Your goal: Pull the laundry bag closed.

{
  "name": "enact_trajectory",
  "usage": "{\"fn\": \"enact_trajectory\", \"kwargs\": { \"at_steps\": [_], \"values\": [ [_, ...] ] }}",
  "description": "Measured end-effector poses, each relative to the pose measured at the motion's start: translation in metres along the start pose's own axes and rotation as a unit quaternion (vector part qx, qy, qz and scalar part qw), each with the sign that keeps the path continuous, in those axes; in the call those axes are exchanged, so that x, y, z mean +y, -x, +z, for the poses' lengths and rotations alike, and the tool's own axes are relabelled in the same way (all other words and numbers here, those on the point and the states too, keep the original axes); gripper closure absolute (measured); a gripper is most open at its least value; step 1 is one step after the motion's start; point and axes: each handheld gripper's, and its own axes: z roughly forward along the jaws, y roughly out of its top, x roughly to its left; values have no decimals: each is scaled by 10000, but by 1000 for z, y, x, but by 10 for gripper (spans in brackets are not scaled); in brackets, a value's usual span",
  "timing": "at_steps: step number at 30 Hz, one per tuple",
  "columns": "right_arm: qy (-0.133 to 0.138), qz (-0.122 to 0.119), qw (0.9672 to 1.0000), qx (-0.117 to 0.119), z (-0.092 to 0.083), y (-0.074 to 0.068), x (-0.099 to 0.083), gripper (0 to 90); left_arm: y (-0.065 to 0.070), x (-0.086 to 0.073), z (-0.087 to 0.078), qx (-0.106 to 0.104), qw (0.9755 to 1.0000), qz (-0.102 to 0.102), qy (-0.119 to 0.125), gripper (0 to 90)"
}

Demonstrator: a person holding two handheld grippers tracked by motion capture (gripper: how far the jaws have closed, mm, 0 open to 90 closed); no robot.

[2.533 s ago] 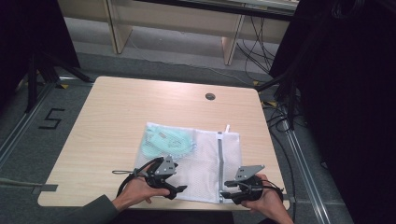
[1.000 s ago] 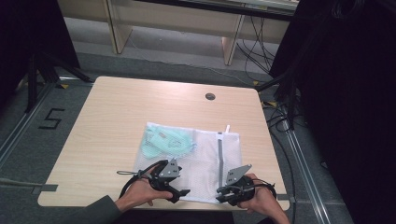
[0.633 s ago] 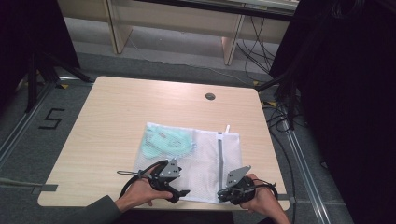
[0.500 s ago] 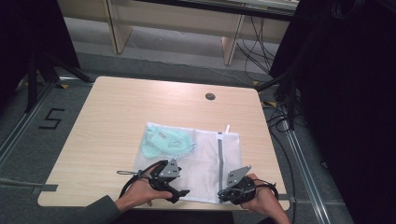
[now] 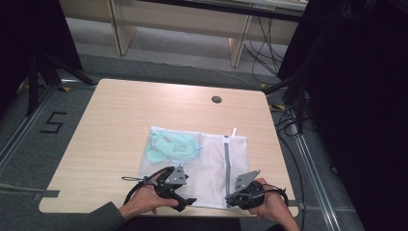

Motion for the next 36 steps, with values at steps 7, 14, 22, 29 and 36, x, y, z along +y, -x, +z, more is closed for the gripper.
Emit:
{"fn": "enact_trajectory", "kwargs": {
  "at_steps": [7,14,22,29,36],
  "values": [
    [111,81,9999,-51,-7,1,2,865,14,2,13,7,9990,400,-184,170],
    [155,202,9996,-136,-12,-1,5,865,26,7,28,-79,9988,454,-150,285],
    [266,235,9993,-149,-15,1,5,865,37,15,48,-141,9975,683,-62,318],
    [344,165,9992,-153,-16,2,6,865,38,20,56,-131,9970,760,38,378],
    [346,253,9989,-182,-18,3,6,865,40,28,70,-226,9951,955,90,495]
  ]
}}
